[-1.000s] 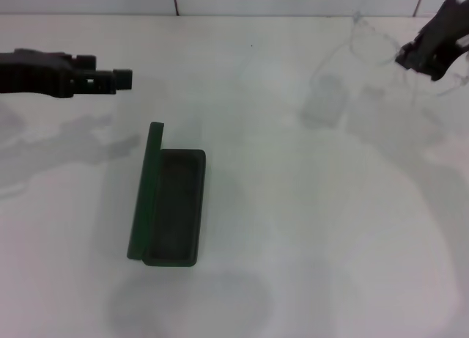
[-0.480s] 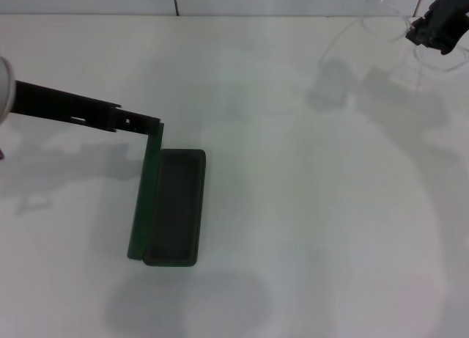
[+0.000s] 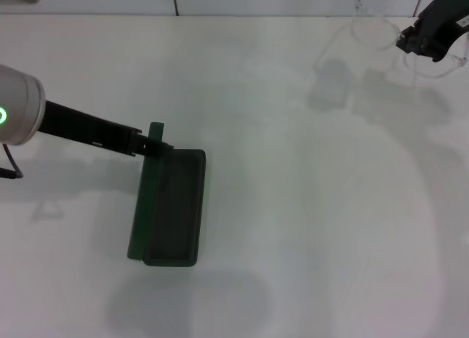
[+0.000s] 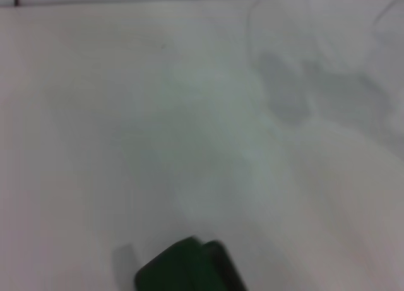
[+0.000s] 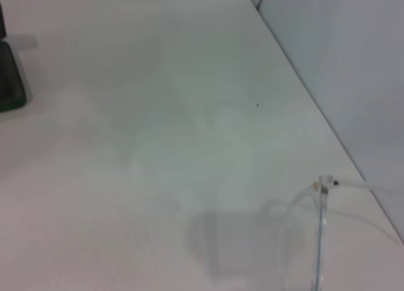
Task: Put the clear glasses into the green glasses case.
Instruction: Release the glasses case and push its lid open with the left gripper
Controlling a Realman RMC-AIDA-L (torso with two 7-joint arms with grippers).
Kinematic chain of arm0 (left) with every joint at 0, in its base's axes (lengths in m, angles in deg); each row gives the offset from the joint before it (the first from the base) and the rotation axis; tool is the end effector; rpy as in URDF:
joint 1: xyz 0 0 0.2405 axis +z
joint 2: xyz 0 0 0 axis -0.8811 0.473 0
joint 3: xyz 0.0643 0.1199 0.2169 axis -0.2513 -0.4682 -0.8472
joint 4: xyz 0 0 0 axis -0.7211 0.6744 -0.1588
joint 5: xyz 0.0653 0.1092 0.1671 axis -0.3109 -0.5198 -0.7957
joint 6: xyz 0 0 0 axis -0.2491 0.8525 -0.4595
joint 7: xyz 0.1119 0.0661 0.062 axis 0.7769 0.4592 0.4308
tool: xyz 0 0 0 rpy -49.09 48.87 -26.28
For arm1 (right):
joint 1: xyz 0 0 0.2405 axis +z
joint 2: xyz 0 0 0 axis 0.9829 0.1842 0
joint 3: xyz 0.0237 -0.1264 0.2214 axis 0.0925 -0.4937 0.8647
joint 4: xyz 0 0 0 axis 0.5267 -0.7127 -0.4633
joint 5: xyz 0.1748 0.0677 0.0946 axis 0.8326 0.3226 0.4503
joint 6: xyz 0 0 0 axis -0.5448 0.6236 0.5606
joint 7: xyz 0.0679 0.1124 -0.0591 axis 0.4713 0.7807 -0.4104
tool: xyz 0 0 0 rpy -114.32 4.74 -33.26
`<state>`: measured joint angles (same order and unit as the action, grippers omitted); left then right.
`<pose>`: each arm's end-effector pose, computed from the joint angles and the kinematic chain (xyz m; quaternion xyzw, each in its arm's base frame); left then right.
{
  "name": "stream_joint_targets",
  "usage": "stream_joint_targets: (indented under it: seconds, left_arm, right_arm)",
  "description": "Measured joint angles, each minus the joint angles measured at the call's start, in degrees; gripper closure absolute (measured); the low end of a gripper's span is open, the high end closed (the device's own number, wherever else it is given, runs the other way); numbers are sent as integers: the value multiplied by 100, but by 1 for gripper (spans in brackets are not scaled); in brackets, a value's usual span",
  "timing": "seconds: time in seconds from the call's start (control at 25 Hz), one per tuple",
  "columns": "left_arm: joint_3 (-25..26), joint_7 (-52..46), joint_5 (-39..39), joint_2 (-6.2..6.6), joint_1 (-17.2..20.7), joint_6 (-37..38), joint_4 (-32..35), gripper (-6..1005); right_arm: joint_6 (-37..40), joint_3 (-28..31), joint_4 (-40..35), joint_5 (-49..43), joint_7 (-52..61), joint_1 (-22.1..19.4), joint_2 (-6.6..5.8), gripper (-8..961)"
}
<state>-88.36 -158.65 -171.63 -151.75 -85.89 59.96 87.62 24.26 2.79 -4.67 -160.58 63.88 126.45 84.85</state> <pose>-0.1755 0.3244 0.0448 -0.8604 -0.4742 0.0243 0.1853 0.1302 0.4233 0.0764 -0.9443 0.0954 -0.1644 0.2688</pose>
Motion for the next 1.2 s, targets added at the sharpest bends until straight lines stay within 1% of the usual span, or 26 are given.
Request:
stream_joint_targets:
  seconds: [0.12,0.28,1.0,1.16,1.2]
  left_arm:
    - [-108,-55,-249,-7,-8,0,-44,315]
    - [-170,-93,-370,-10,-14,-19,-134,317]
    - [-389,-77,-478,-11,-203,-304,-937,346]
    - [-386,-26,-494,-4,-225,-344,-994,353]
    - [-387,14,-480,-2,-228,-345,-984,385]
  right_arm:
    - [0,3,1,53,-30,1,11,888]
    - [17,5,-4,96,-36,-34,14,888]
    - [140,11,-53,330,-118,-151,29,889]
    - [141,39,-75,384,-142,-199,16,889]
    - [142,60,-77,385,-165,-206,15,889]
